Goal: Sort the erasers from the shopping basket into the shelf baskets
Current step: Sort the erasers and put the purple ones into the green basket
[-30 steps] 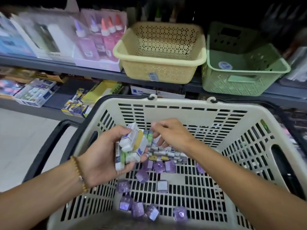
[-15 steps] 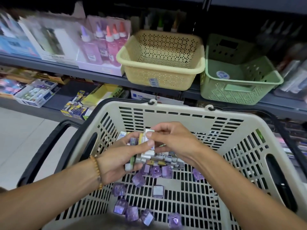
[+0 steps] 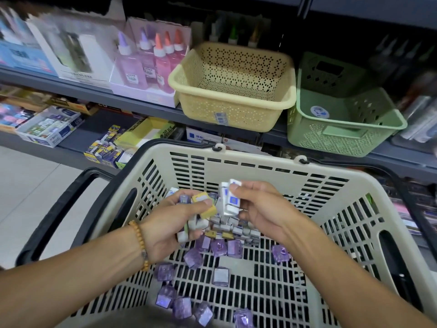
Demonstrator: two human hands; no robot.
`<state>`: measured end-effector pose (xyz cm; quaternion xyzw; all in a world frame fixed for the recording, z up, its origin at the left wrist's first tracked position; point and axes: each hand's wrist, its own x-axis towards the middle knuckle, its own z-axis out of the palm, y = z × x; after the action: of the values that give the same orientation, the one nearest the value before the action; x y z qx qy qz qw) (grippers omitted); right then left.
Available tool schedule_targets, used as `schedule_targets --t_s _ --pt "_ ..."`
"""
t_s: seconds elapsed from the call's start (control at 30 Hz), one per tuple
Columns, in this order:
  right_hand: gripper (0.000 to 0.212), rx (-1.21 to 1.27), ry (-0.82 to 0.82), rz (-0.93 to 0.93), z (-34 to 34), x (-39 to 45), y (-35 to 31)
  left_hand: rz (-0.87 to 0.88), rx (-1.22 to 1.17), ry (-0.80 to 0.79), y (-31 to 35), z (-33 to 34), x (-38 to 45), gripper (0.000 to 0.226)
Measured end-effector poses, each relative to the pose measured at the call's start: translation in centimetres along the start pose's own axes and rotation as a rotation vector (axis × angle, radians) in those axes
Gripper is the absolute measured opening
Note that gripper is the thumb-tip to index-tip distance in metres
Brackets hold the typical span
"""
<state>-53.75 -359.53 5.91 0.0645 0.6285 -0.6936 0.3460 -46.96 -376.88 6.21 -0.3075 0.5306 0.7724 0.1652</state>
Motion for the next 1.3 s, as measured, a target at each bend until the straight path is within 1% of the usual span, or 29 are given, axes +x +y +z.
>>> schedule_targets --t_s 0.03,0.1,0.17,0.23,0.33,0.43,0.5,0.57,0.63,0.7,0.8,0.87,0.97,1.03,1.13,1.17,1.23,1.3 --pt "0.012 -0.025 0.071 0.004 -0.6 0.2 0.3 0.002 -0.001 0.037 0.1 -0.2 0.2 0.032" --pt "0.013 -0.173 0.199 0.016 -1.3 0.7 1.3 0.004 -0.009 0.071 0.1 -0.6 0.4 0.022" --pt "0.016 -0.280 0.275 0.025 -1.3 1.2 2.3 0.016 -0.014 0.089 0.1 -0.9 0.5 0.021" --pt "0.016 -0.309 0.317 0.017 -0.7 1.9 3.0 0.031 -0.021 0.113 0.1 -0.9 0.5 0.023" --pt "0.011 -0.287 0.323 -0.010 0.5 2.8 3.7 0.048 -0.051 0.127 0.3 -1.0 0.5 0.023" --pt "0.008 -0.292 0.263 -0.030 1.0 3.0 3.9 0.056 -0.052 0.136 0.5 -1.2 0.5 0.026" --pt "0.010 -0.296 0.254 -0.023 0.4 2.9 3.6 0.060 -0.048 0.128 0.5 -1.2 0.5 0.025" --pt "0.014 -0.301 0.295 -0.021 -0.9 2.8 3.0 0.062 -0.046 0.121 0.5 -1.2 0.5 0.024" --pt "0.014 -0.332 0.322 -0.029 -2.2 2.7 2.7 0.057 -0.047 0.131 0.6 -1.2 0.4 0.031" --pt "0.013 -0.412 0.304 -0.015 -2.5 2.6 2.9 0.041 -0.045 0.131 0.6 -1.2 0.3 0.037" --pt "0.010 -0.428 0.256 -0.006 -1.8 2.8 3.3 0.010 -0.009 0.085 0.7 -1.2 0.2 0.030" --pt "0.014 -0.393 0.276 -0.040 -1.5 2.9 3.2 -0.013 0.008 0.065 0.7 -1.2 0.1 0.028" --pt "0.011 -0.495 0.328 -0.115 -1.6 2.0 2.7 -0.045 0.023 0.031 0.7 -1.3 0.2 0.043" --pt "0.015 -0.501 0.278 -0.152 -1.1 1.1 2.1 -0.049 0.050 0.009 0.7 -1.3 0.2 0.050" --pt "0.023 -0.350 0.041 -0.148 0.6 0.2 1.3 -0.002 0.143 -0.022 0.7 -1.0 0.0 0.054" --pt "0.022 -0.330 -0.022 -0.142 1.2 0.1 1.1 0.016 0.182 -0.031 0.6 -0.9 0.0 0.056" --pt "0.015 -0.306 -0.075 -0.135 2.1 0.1 0.8 0.030 0.245 -0.051 0.5 -0.9 0.1 0.065" --pt "0.008 -0.253 -0.067 -0.111 2.2 0.1 0.8 0.019 0.266 -0.082 0.5 -1.0 0.2 0.075"
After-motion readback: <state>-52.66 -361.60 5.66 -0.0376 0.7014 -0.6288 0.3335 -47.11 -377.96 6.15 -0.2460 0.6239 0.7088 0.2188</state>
